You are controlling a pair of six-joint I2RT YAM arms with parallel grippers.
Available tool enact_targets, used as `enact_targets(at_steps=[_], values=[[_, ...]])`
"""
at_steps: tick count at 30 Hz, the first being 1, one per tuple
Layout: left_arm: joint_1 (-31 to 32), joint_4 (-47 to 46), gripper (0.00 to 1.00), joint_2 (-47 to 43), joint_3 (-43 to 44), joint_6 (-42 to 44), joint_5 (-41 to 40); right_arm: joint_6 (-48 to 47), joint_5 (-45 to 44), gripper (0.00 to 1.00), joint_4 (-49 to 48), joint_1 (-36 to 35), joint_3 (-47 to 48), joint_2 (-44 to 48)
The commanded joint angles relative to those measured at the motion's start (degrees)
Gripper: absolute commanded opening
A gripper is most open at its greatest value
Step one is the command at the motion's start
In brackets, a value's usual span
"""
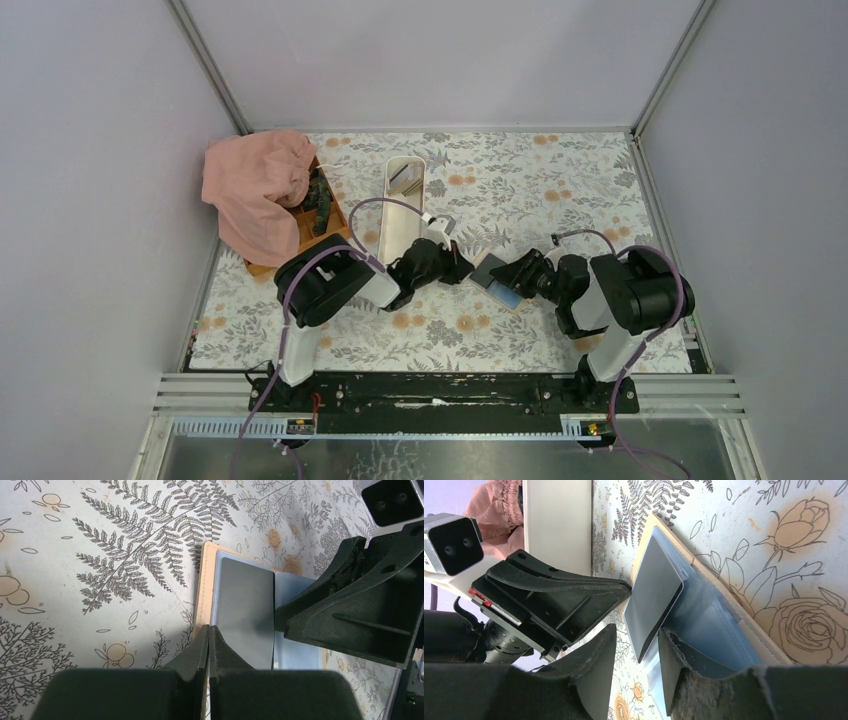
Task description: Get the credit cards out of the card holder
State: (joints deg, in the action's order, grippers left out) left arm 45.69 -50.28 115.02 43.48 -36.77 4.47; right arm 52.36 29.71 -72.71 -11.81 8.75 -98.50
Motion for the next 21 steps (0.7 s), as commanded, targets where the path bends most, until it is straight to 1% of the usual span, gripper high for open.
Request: enact_targets(at_steps=[1,8,17,21], values=[[1.63,3.22,0.00,3.11,1.09,1.75,-0.67,1.39,1.92,0.44,-5.51,-0.11,0.96,-2.09],[3.21,3.60,0.00,3.57,1.82,1.47,1.06,3.46,2.67,0.44,-8.46,-0.07,2.11,-3.54],[3.85,1.07,0.00,3.49,0.15,-0.12,3.05,1.98,1.50,0.44,-4.68,-0.10,5.17,-4.33],[3.84,0.27,0.00,3.43,-0.28,-0.36,3.37,1.89,1.66,0.44,-4.98,-0.06,5.68,-5.62]])
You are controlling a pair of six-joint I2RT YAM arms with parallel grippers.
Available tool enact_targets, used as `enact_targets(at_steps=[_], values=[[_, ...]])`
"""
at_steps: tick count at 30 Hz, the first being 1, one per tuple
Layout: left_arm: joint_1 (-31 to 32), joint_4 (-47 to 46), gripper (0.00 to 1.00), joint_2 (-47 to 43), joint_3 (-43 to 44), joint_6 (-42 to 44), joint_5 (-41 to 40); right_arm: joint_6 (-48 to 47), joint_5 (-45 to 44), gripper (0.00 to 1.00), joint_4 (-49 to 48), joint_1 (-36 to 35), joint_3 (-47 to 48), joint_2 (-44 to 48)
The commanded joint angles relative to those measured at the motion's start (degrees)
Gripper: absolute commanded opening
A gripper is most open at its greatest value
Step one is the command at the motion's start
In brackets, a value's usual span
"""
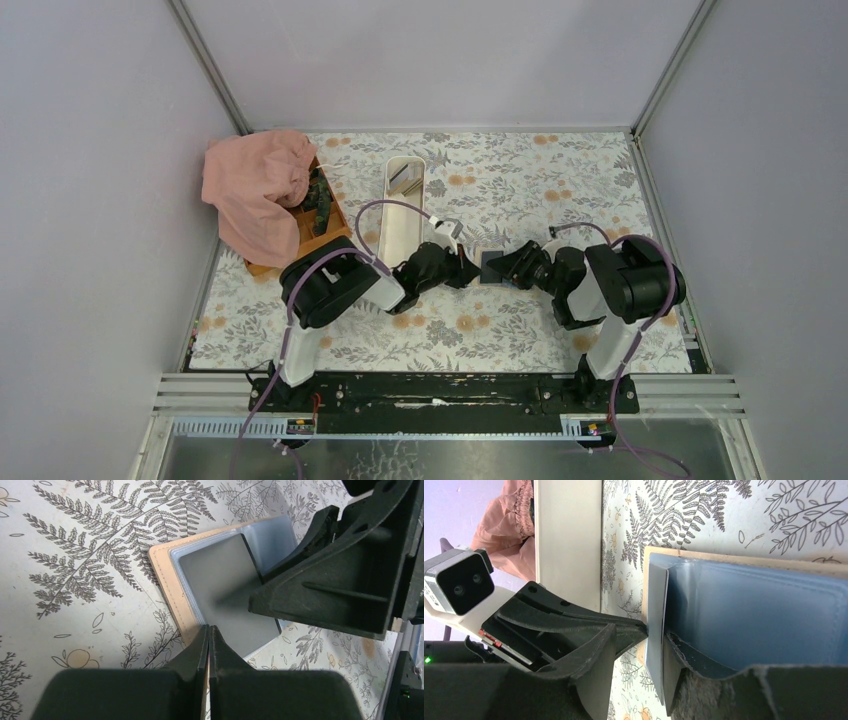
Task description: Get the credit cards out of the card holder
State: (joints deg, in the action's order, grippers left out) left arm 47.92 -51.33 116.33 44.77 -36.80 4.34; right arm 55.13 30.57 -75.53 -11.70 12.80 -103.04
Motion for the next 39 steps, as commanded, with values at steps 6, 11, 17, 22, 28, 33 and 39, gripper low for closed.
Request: enact_targets(at_steps=[6,11,17,22,28,33,39], values=[[1.40,1.25,0.00,2.06,-2.04,-0.70,2.88,-2.17,0.91,0.43,-0.53,-0.14,0.51,0.60],[0.96,0.91,0.00,2.23,-2.19,-1.02,3.09,-2.47,1.38,0.39,-0.34,0.84,-0.50,1.71],[-0.20,-0.34,0.00,2.10,-3.39,-1.26,3.24,-2.61,2.89,0.36,0.41,3.27,-1.02,3.38],[-0.76,-0.17,0.00,2.12,-3.62,-1.44,3.15,-3.14,2.94,0.37,1.93,4.16,-1.50,4.84],[-0.88,-0.10,0.00,2.40,-3.47,-1.50,3.19,-4.33,2.26,0.37,5.04,5.35,-2.45,7.41],[-0.98,-0.50,0.00,2.67,-3.39,-1.78,3.49,-6.22,1.00,0.34,9.44,5.73,-2.78,10.98],[-1.03,-0.67,0.00,2.54,-3.53,-1.96,3.55,-7.90,0.00,0.15,12.32,5.82,-2.98,13.11]])
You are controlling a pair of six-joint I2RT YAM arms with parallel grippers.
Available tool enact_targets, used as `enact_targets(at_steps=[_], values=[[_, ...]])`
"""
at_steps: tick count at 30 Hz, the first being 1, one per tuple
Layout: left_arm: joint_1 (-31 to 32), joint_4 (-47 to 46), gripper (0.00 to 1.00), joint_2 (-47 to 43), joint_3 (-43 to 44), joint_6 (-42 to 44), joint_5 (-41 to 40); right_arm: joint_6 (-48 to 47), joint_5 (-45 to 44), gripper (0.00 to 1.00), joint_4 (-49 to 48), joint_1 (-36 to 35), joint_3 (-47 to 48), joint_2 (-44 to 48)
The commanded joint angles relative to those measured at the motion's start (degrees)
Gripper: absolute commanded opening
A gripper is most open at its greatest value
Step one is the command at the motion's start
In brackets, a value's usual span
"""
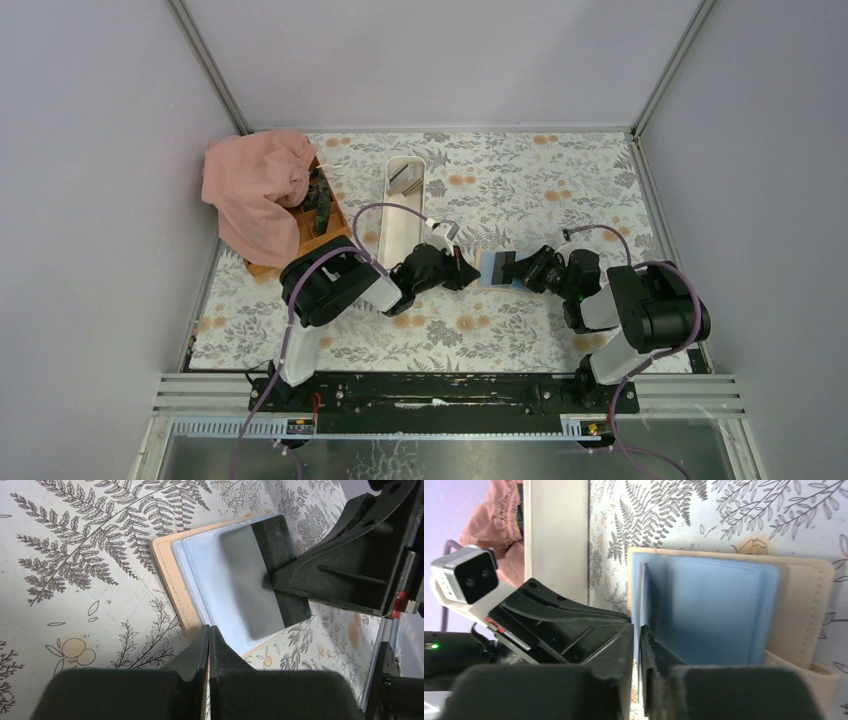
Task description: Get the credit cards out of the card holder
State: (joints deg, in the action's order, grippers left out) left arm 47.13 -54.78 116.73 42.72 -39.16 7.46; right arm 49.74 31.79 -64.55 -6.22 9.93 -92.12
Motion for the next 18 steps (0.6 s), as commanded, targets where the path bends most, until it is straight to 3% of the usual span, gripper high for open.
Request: enact_targets(at_steps=[1,3,8,13,18], values=[[-0.16,2.75,0.00,2.06,-1.48,0.40,0.40,-3.27,-1.46,0.08,2.32,0.35,-0.09,2.51],[-0.14,2.72,0.00,1.89,-1.44,0.32,0.52,-4.95,-2.43,0.00,5.05,0.34,-0.13,3.69],[-0.20,-0.07,0.01,0.70,-2.35,0.58,2.29,-10.55,-9.76,0.00,18.94,0.34,-0.24,13.79],[-0.35,-9.99,0.31,0.13,-4.03,-2.98,9.86,-14.53,-16.79,0.00,37.32,0.33,1.18,28.85],[-0.64,-20.21,0.57,-1.72,-4.75,-10.00,17.68,-15.20,-7.96,0.00,40.95,0.33,2.49,38.58]])
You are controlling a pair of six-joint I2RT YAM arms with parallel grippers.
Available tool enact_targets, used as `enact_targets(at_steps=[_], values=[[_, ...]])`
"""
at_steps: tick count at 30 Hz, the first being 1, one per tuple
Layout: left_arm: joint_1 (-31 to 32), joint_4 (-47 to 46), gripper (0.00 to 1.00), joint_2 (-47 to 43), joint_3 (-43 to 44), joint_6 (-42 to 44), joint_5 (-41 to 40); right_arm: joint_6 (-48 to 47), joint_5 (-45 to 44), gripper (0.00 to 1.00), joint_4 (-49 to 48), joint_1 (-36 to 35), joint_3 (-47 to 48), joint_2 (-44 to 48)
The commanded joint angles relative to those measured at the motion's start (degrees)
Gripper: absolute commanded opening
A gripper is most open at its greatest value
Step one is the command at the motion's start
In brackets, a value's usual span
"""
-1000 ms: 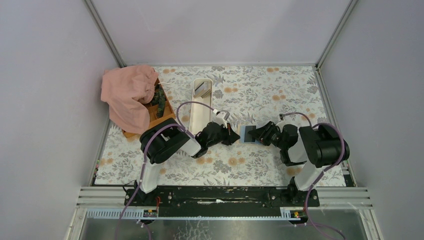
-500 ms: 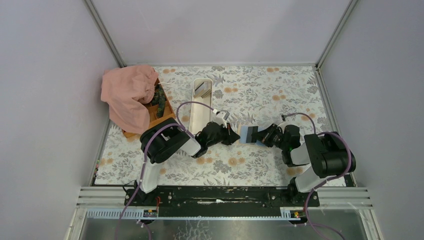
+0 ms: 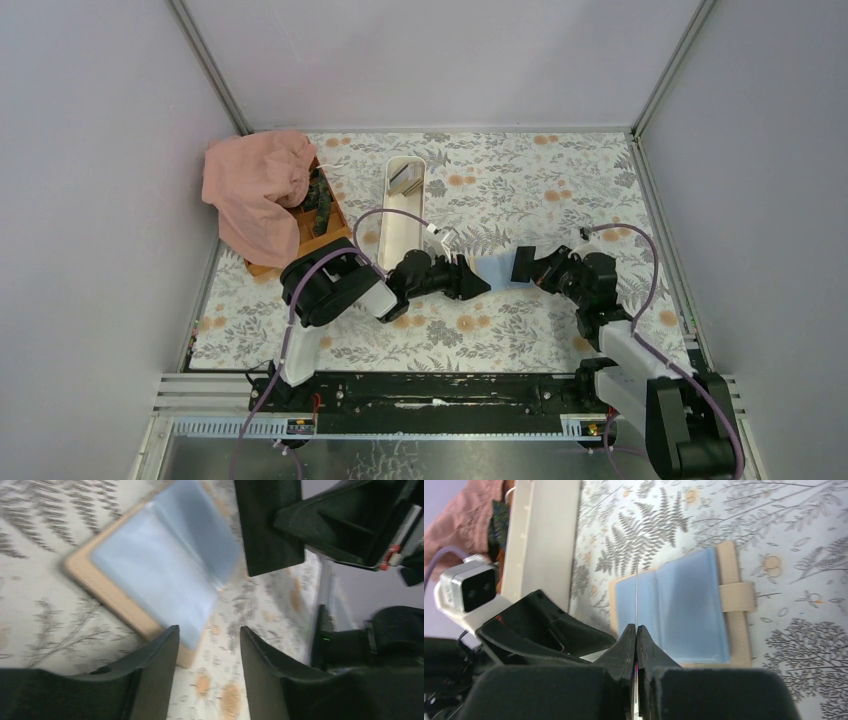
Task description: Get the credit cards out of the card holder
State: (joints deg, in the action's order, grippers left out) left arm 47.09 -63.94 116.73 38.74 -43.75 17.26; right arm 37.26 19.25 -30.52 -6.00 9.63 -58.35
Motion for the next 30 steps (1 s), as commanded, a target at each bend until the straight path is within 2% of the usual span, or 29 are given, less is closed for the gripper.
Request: enact_targets(at_steps=[1,4,7,13,17,20,24,30], values=[[-0.78,-13.26,0.59,-2.12,-0.94,-6.64,9.09,-2.31,7.98,0.00,6.14,0.11,2.85,5.58],[-1.38,-21.10,0.61,-2.80,-1.28,-9.97,12.36,-0.24,15.58,0.00,1.50,0.12,1.72,7.68],[-3.18,-27.67,0.61,-1.39,-2.13,-12.55,15.42,-0.59,18.06,0.00,-0.91,0.11,0.60,9.20],[-3.76,-27.90,0.53,-1.32,-2.52,-10.55,16.55,3.28,27.01,0.00,-9.04,0.11,-0.72,9.16],[-3.53,-27.94,0.40,-1.49,-1.92,-10.66,16.66,3.85,28.37,0.00,-10.14,0.14,-0.85,9.32],[-3.58,-27.91,0.38,-1.01,-1.05,-11.09,17.12,4.49,29.56,0.00,-11.09,0.03,-0.93,9.22],[-3.13,-27.91,0.27,-0.62,-0.34,-11.77,17.34,4.54,29.78,0.00,-11.80,0.03,-1.40,8.49],[-3.03,-27.92,0.26,-2.50,-0.68,-11.33,17.00,5.09,31.74,0.00,-12.45,0.02,-1.57,8.60]])
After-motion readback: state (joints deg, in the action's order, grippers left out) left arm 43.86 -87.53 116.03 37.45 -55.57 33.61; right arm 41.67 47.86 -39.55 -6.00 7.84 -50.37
